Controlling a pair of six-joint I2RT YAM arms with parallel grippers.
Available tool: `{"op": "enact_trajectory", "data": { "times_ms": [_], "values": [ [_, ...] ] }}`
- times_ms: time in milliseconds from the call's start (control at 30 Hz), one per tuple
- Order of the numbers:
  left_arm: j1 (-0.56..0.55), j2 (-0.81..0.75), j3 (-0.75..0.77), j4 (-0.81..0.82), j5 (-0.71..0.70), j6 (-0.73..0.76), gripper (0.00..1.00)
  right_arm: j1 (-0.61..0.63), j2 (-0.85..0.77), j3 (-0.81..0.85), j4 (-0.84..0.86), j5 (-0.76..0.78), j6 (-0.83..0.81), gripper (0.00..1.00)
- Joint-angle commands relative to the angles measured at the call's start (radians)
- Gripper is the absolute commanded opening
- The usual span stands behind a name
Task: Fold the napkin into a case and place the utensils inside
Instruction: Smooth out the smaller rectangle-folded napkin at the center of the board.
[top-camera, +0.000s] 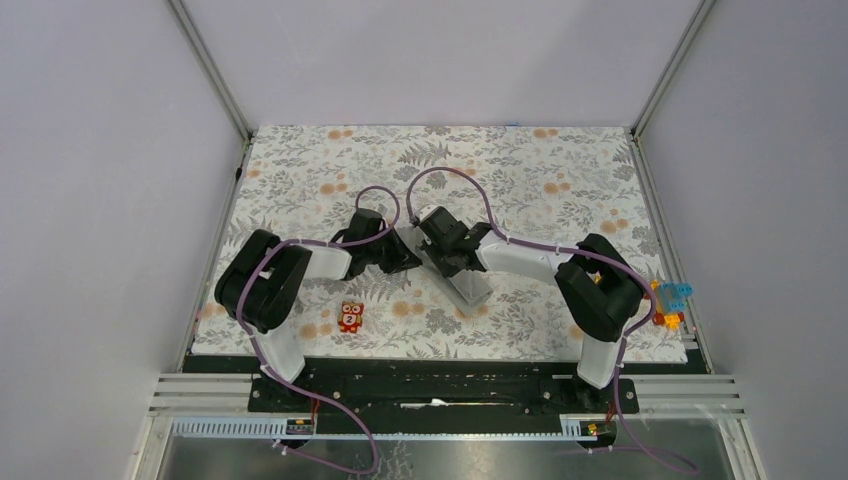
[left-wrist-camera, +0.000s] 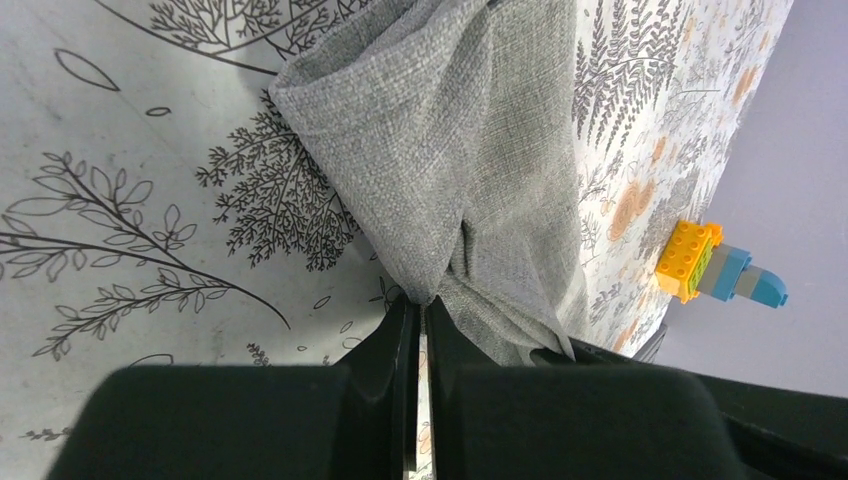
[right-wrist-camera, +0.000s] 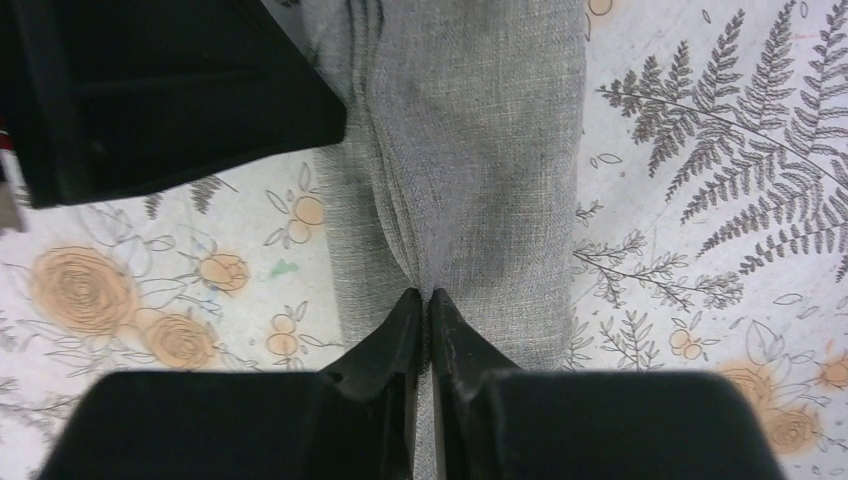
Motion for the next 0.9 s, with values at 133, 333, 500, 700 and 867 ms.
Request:
{"op": "enact_trajectory", "data": {
  "times_ms": [133,333,500,700,867],
  "values": [
    [-0.008,0.002,-0.057,0.043,-0.072,-0.029,0.01,0.01,-0.021,0.057,-0.039,-0.086,0.093,0.05],
    [-0.008,-0.005,-0.068,0.049,-0.092,-0.034,0.0,0.01,-0.012,0.013,-0.004,-0.164,0.133,0.02],
    [-0.01,-0.01,-0.082,0.071,-0.101,-0.045,0.0,0.005,0.017,-0.013,0.03,-0.192,0.184,0.03],
    [-0.01,-0.023,-0.088,0.065,-0.094,-0.038,0.0,-0.014,0.088,-0.014,0.047,-0.206,0.241,0.12],
    [0.0,-0.108,-0.093,-0.035,-0.094,0.048,0.18,-0.054,0.07,-0.044,0.074,-0.248,0.262,0.25]
  ]
}}
